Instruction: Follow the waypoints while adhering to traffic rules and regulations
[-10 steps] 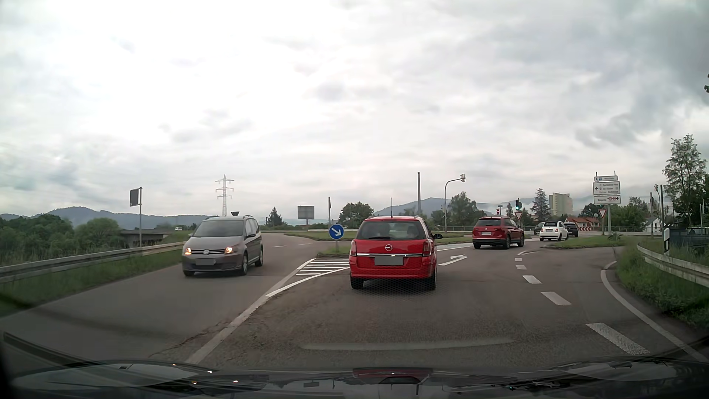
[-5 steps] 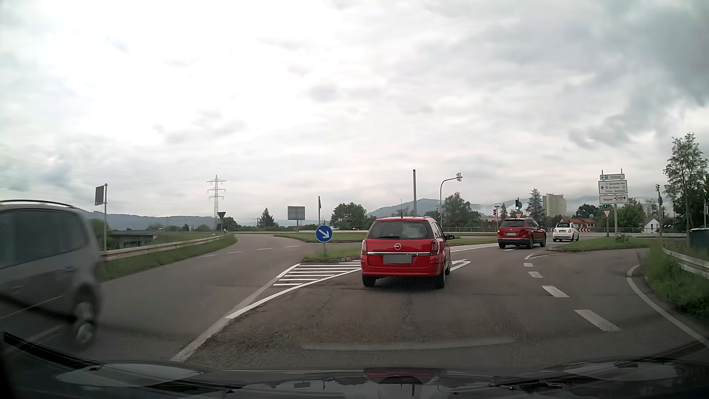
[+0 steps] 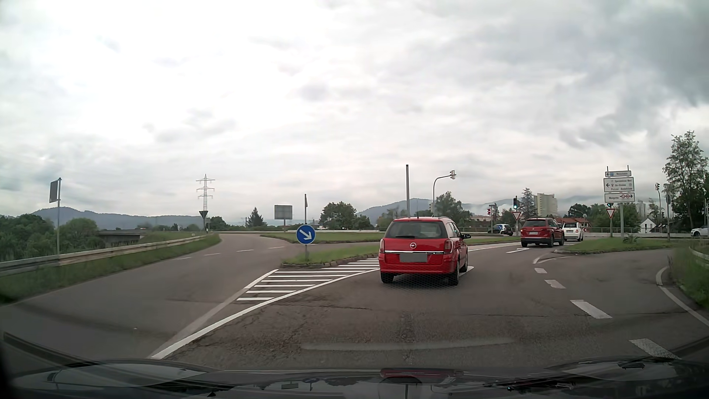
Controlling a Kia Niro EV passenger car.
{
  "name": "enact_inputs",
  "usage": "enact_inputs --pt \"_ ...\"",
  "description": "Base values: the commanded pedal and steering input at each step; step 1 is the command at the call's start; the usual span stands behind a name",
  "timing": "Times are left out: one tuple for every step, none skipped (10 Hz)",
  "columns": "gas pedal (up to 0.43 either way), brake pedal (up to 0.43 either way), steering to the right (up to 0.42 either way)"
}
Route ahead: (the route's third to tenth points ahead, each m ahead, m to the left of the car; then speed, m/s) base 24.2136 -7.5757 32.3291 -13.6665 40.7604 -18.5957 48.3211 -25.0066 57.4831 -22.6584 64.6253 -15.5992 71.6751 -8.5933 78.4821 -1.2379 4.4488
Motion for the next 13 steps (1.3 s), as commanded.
enact_inputs --pt "0.15 0.0 0.056" --pt "0.15 0.0 0.057" --pt "0.15 0.0 0.058" --pt "0.15 0.0 0.058" --pt "0.15 0.0 0.06" --pt "0.15 0.0 0.064" --pt "0.15 0.0 0.069" --pt "0.15 0.0 0.074" --pt "0.15 0.0 0.078" --pt "0.15 0.0 0.082" --pt "0.15 0.0 0.088" --pt "0.15 0.0 0.093" --pt "0.15 0.0 0.098"
